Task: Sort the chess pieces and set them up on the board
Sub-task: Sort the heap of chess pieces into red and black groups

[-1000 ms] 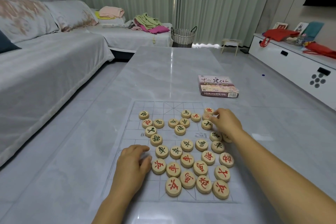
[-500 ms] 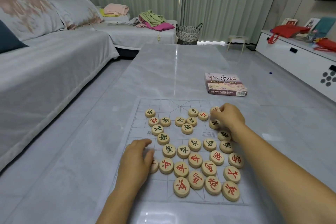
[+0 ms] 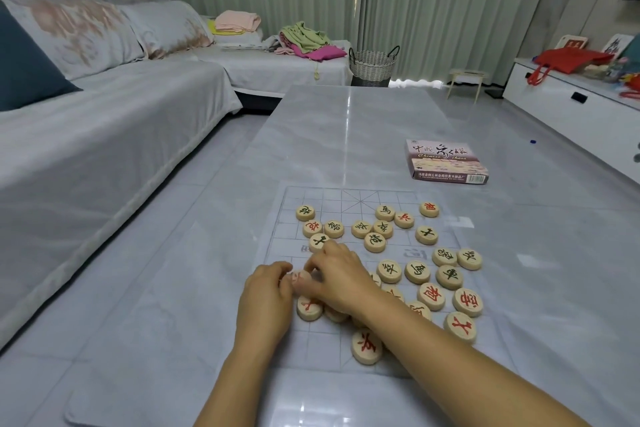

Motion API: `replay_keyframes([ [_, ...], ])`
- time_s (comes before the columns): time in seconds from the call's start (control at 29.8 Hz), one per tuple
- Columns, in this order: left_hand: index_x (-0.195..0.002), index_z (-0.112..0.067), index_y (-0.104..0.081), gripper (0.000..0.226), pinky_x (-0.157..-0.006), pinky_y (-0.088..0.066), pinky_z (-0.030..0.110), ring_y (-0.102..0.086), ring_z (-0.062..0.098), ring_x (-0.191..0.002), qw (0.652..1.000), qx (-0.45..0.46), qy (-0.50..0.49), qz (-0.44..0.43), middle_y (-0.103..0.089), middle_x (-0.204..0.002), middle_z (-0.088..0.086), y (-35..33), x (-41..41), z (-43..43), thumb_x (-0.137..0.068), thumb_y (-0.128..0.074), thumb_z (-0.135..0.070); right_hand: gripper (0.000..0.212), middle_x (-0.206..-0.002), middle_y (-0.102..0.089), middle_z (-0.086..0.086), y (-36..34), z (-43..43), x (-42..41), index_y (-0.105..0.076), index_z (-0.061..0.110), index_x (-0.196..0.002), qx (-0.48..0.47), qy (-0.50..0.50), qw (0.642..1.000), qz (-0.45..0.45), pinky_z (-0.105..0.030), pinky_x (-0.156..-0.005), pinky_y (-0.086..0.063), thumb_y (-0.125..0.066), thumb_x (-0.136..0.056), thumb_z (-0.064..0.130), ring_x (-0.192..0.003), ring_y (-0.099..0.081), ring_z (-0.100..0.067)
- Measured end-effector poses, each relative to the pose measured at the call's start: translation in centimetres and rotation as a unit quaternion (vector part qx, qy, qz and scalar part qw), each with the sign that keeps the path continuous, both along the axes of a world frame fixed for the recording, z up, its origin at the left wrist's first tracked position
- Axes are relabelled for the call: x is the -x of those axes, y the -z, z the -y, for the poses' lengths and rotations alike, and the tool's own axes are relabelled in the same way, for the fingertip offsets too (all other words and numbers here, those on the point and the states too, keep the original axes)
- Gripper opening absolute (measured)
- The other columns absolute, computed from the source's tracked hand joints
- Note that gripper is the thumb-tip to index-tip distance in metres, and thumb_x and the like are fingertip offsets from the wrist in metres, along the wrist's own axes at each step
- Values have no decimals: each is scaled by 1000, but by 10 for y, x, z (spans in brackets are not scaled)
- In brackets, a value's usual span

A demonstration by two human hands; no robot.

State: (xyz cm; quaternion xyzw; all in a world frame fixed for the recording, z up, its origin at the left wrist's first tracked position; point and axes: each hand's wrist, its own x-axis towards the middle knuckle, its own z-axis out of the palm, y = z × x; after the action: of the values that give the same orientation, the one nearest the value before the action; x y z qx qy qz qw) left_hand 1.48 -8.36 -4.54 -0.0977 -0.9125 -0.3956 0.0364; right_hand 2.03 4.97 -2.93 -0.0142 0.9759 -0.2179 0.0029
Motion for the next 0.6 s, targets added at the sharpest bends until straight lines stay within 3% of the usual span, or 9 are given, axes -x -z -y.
replay_keyframes([
  [0.13,-113,-18,-61,25,-79,-37,22,-53,18,-104,1000,19,15,0,-59,-113,3,0,-1,-5,-94,-44,-19,31,-115,-53,-8,-3,-16,13,-61,13,-108,36,51,996,-59,-35,-90,-39,-52,-90,36,-110,-47,-24],
  [0.34,-126,-19,-50,33,-92,-45,32,-52,20,-111,1000,17,15,13,-56,-121,3,-2,-2,-13,-95,-42,-23,38,-129,-49,-7,-2,-22,52,-50,12,-125,-77,63,992,-81,-37,-98,-31,-45,-92,31,-120,-39,-27],
  [0.47,-127,-21,-49,33,-94,-45,35,-52,19,-110,999,21,29,11,-56,-121,1,1,-1,-14,-95,-42,-25,42,-126,-52,-9,1,-8,77,-51,10,-122,-115,88,988,-61,-38,-98,-30,-46,-90,38,-119,-40,-28],
  [0.6,-127,-21,-48,34,-95,-45,35,-52,18,-111,999,8,37,19,-56,-122,1,3,0,-13,-94,-44,-25,36,-123,-54,-11,3,2,87,-51,10,-118,-132,112,983,-61,-38,-97,-30,-49,-89,31,-116,-43,-30],
])
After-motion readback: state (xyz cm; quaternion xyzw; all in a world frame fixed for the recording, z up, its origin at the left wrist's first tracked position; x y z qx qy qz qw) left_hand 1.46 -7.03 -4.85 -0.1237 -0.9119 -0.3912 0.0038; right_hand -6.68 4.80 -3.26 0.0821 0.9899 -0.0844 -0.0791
